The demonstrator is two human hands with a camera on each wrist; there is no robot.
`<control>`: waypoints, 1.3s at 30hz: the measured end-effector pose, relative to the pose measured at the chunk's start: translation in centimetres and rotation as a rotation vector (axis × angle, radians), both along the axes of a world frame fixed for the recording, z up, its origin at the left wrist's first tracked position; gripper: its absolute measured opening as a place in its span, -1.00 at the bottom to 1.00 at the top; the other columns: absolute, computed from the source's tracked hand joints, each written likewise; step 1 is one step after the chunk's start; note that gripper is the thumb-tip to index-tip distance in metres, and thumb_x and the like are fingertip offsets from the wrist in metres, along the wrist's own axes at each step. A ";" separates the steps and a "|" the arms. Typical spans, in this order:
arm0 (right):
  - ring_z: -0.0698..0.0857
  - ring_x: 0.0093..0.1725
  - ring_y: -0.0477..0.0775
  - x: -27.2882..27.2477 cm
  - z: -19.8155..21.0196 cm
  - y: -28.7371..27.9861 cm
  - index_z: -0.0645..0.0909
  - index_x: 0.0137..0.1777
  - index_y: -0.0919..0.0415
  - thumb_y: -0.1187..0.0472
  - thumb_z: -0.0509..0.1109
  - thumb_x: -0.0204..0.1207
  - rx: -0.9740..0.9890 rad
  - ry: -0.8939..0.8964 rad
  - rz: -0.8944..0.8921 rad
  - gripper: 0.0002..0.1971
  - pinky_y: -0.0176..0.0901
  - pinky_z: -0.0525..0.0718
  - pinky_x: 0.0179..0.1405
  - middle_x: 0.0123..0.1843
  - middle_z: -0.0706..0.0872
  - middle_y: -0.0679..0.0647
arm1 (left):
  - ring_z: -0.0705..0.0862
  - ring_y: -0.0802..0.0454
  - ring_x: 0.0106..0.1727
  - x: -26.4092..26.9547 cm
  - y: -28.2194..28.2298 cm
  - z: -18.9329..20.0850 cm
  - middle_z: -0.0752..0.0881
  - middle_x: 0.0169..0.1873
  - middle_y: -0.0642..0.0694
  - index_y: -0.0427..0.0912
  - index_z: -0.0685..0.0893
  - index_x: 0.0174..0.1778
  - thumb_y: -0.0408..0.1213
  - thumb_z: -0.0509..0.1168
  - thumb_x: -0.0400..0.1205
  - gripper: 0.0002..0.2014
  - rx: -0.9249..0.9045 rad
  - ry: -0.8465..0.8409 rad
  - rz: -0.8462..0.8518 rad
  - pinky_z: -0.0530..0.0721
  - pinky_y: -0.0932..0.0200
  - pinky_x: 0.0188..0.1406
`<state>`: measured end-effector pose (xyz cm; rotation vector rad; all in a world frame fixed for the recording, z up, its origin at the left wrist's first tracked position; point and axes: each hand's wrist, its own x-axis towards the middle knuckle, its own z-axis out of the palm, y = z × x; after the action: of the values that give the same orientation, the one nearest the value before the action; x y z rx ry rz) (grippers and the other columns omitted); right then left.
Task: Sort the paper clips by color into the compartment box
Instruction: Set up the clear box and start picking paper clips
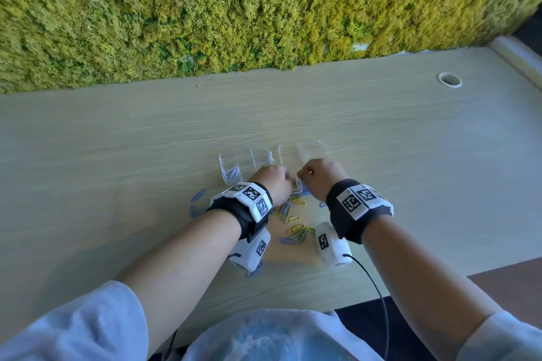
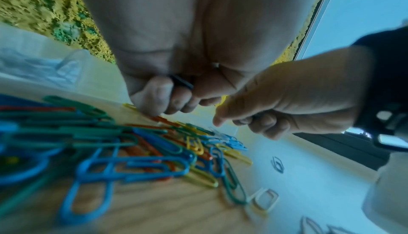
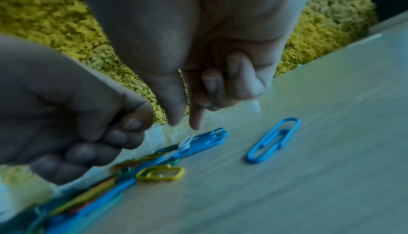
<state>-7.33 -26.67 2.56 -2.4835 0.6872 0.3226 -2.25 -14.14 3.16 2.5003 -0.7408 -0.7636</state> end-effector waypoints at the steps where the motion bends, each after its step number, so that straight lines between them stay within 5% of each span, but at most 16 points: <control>1: 0.64 -0.07 0.12 0.1 -0.1 0.1 0.68 0.10 0.19 0.07 0.29 0.61 -0.057 0.019 0.042 -0.76 -0.21 0.52 -0.22 0.09 0.73 0.16 | 0.60 -0.11 -0.08 -0.1 -0.1 0.0 0.67 0.04 -0.19 -0.19 0.62 0.10 -0.31 0.09 0.63 -0.75 0.029 -0.020 -0.021 0.57 0.15 -0.13; 3: 0.70 0.02 0.12 0.2 -0.2 0.2 0.71 0.08 0.19 0.07 0.37 0.56 -0.127 0.034 0.084 -0.76 -0.21 0.57 -0.18 0.10 0.75 0.14 | 0.64 -0.11 -0.05 -0.3 -0.3 -0.2 0.67 0.00 -0.17 -0.18 0.63 0.03 -0.26 0.14 0.60 -0.80 0.056 -0.083 -0.069 0.61 0.13 -0.09; 9: 0.71 -0.13 0.16 -0.1 -0.4 -0.3 0.71 -0.09 0.19 0.17 0.34 0.47 -0.001 0.052 -0.037 -0.85 -0.13 0.71 -0.28 -0.10 0.75 0.14 | 0.71 -0.13 0.02 -0.7 -0.3 -0.5 0.70 0.04 -0.13 -0.12 0.73 -0.01 -0.31 0.25 0.58 -0.83 0.120 -0.255 -0.145 0.72 -0.02 0.05; 12: 0.61 -0.21 0.13 -0.5 -0.4 -0.6 0.59 -0.10 0.13 0.17 0.31 0.47 0.097 0.016 -0.103 -0.93 -0.25 0.51 -0.47 -0.16 0.63 0.11 | 0.71 -0.15 -0.02 -0.6 -0.4 -0.3 0.69 0.04 -0.18 -0.17 0.73 0.00 -0.35 0.26 0.56 -0.82 0.183 -0.260 -0.188 0.74 -0.01 -0.02; 16: 0.57 -0.18 0.11 -0.6 -0.4 -1.0 0.54 -0.24 0.13 0.15 0.32 0.48 0.239 -0.021 -0.159 -0.90 -0.15 0.53 -0.22 -0.29 0.59 0.03 | 0.71 -0.14 -0.05 -0.5 -0.3 -0.3 0.71 -0.03 -0.17 -0.18 0.71 -0.05 -0.32 0.30 0.50 -0.85 0.183 -0.207 -0.176 0.72 0.06 -0.10; 19: 0.54 -0.33 0.01 -0.9 -0.4 -1.4 0.51 -0.35 0.05 0.19 0.34 0.45 0.315 -0.052 -0.147 -0.84 -0.14 0.56 -0.29 -0.37 0.57 -0.03 | 0.68 -0.10 -0.12 -0.7 0.0 -0.4 0.69 -0.10 -0.11 -0.13 0.65 -0.08 -0.26 0.33 0.46 -0.86 0.139 -0.181 -0.145 0.63 0.13 -0.24; 22: 0.51 -0.38 -0.12 -1.2 -0.4 -1.4 0.60 -0.18 0.06 0.25 0.31 0.51 0.347 -0.101 -0.150 -0.91 -0.29 0.51 -0.38 -0.30 0.59 -0.04 | 0.67 -0.10 -0.14 -0.9 -0.3 -0.3 0.69 -0.09 -0.08 -0.09 0.65 -0.02 -0.27 0.29 0.50 -0.84 0.103 -0.214 -0.160 0.58 0.16 -0.27; 26: 0.47 -0.46 -0.06 -1.3 -0.5 -1.2 0.64 0.02 0.16 0.42 0.15 0.52 0.500 -0.134 -0.231 -0.73 -0.25 0.43 -0.46 -0.38 0.62 0.00 | 0.71 -0.17 -0.03 -1.2 -1.4 -0.4 0.71 0.00 -0.10 -0.08 0.73 -0.01 -0.32 0.25 0.58 -0.83 0.134 -0.310 -0.222 0.61 0.09 -0.15; 31: 0.38 -0.54 0.03 -1.9 -0.7 -1.4 0.56 -0.25 0.12 0.46 0.07 0.52 0.625 -0.174 -0.347 -0.69 -0.27 0.36 -0.53 -0.41 0.60 0.09 | 0.72 -0.17 -0.05 -1.3 -2.0 -0.5 0.72 -0.02 -0.14 -0.18 0.72 -0.06 -0.32 0.28 0.56 -0.87 0.227 -0.309 -0.255 0.71 0.02 -0.08; 39: 0.41 -0.52 0.01 -2.1 -0.6 -0.6 0.54 -0.25 0.13 0.45 0.12 0.51 0.629 -0.171 -0.329 -0.74 -0.23 0.40 -0.53 -0.43 0.56 0.08 | 0.71 -0.18 -0.02 -1.2 -1.5 -0.8 0.73 -0.03 -0.22 -0.28 0.70 0.00 -0.20 0.32 0.56 -0.77 0.187 -0.201 -0.217 0.71 0.04 -0.04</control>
<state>-9.40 -27.27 1.98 -1.7490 0.7654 0.1640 -3.49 -15.64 2.35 2.7243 -1.0708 -0.6871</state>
